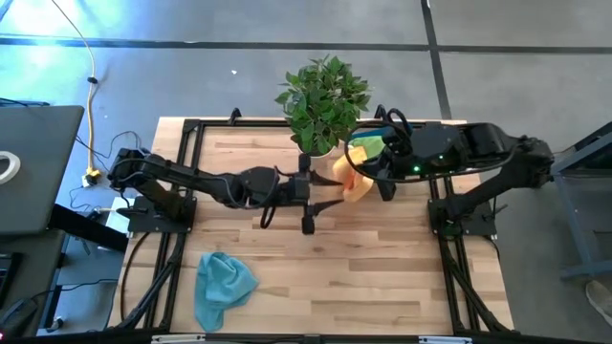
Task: Sort microfiber towel by color & place in baskets
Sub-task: Fold the orange towel
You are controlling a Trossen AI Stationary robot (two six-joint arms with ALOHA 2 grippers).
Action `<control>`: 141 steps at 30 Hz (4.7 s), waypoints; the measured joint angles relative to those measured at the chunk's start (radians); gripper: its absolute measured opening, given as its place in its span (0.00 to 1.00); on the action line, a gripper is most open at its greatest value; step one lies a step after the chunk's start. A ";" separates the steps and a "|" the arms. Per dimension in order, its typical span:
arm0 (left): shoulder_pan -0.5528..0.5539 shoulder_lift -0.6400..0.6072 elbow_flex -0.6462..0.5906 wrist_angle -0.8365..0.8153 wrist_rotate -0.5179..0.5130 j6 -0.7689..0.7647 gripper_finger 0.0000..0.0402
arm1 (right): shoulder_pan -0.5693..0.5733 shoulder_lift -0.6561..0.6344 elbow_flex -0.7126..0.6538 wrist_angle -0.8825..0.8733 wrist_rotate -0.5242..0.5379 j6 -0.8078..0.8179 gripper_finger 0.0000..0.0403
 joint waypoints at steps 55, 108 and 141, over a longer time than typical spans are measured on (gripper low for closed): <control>-0.003 0.125 0.000 -0.084 -0.095 -0.042 0.37 | -0.101 0.029 0.000 0.147 -0.004 -0.064 0.00; -0.051 0.148 0.000 -0.126 -0.282 -0.062 0.01 | -0.102 0.029 0.000 0.045 0.064 -0.113 0.00; -0.183 0.150 0.000 -0.784 -0.064 -0.616 0.00 | 0.106 0.044 -0.866 0.409 -0.193 0.268 0.26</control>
